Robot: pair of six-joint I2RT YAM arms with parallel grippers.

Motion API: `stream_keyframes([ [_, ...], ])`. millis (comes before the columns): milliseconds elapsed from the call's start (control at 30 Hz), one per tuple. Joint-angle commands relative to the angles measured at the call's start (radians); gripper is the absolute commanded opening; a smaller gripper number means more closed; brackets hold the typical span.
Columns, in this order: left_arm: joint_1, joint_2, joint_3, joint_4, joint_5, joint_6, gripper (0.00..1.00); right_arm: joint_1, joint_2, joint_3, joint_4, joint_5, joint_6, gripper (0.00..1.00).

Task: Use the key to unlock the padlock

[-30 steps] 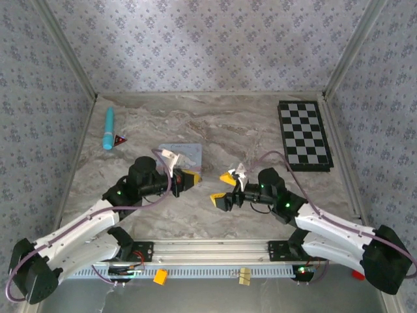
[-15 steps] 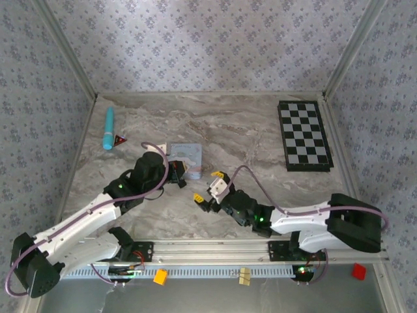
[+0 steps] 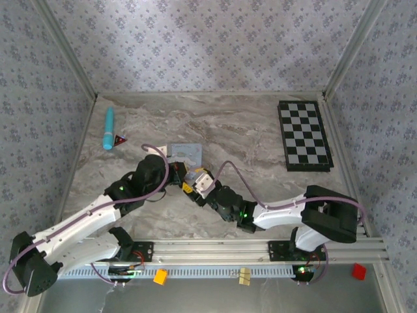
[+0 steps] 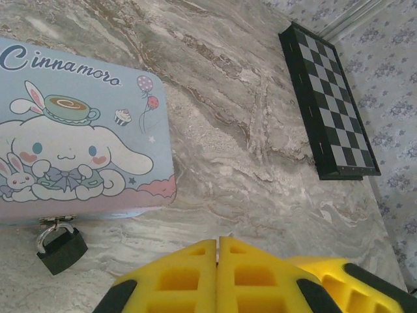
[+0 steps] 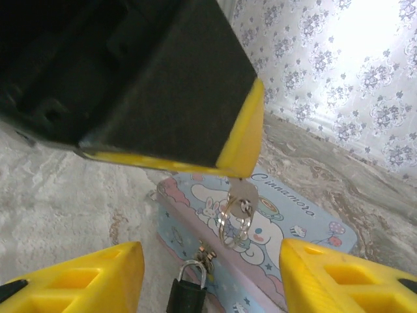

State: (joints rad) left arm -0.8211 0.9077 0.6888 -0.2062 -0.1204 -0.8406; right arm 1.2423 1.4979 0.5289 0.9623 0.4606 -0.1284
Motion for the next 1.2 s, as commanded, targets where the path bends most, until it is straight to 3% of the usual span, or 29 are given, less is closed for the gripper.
stream_keyframes([
  [0,-0.009,-0.028,-0.011,0.025,0.006,-0.02,0.0,0.006,0.007,0.018,0.029,0.019,-0.031,0.53],
  [767,-0.03,-0.021,-0.022,0.042,-0.007,-0.071,0.0,0.066,0.171,0.12,0.141,0.291,-0.237,0.12],
  [1000,-0.031,-0.022,-0.028,0.047,-0.01,-0.063,0.0,0.061,0.159,0.121,0.122,0.303,-0.202,0.04],
  [1100,-0.031,-0.028,-0.035,0.052,-0.022,-0.035,0.0,0.054,0.108,0.121,0.021,0.241,-0.137,0.0],
  [1167,-0.031,-0.036,-0.041,0.061,-0.021,-0.01,0.0,0.039,0.053,0.135,-0.138,0.182,-0.008,0.0],
])
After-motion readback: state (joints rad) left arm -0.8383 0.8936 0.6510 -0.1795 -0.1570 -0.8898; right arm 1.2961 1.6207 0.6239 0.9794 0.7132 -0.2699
